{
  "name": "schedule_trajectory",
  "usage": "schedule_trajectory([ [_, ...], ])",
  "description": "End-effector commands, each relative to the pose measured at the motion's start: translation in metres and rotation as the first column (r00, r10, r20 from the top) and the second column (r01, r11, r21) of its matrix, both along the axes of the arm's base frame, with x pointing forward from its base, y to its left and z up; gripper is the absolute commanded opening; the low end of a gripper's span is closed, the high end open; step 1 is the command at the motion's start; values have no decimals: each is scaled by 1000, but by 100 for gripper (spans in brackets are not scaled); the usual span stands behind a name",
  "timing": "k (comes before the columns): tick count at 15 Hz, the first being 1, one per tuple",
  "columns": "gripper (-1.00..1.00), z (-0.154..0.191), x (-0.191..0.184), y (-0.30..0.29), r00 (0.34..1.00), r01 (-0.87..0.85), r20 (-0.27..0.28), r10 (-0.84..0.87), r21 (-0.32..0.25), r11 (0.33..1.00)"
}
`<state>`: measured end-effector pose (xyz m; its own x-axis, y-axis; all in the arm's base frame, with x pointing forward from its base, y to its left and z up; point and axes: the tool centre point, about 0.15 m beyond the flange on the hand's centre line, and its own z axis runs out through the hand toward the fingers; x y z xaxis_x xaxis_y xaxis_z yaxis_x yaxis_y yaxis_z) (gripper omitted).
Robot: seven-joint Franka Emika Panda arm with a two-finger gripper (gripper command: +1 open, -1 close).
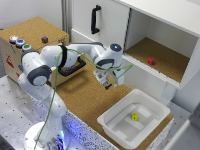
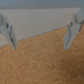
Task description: Go close the drawer
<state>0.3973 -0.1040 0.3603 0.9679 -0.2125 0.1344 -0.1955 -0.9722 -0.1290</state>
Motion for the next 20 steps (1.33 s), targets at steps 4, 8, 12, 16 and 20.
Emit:
schedule_trajectory([
  [4, 100, -28, -25, 76, 983, -177, 45, 180, -65, 982],
  [8, 100, -28, -25, 76, 983, -177, 45, 180, -65, 982],
  [12, 100, -28, -25, 76, 983, -177, 45, 180, -65, 982],
  [16, 100, -28, -25, 76, 983, -177, 45, 180, -65, 982],
  [20, 100, -17, -25, 100, 982, -189, -21, 189, -22, 982],
])
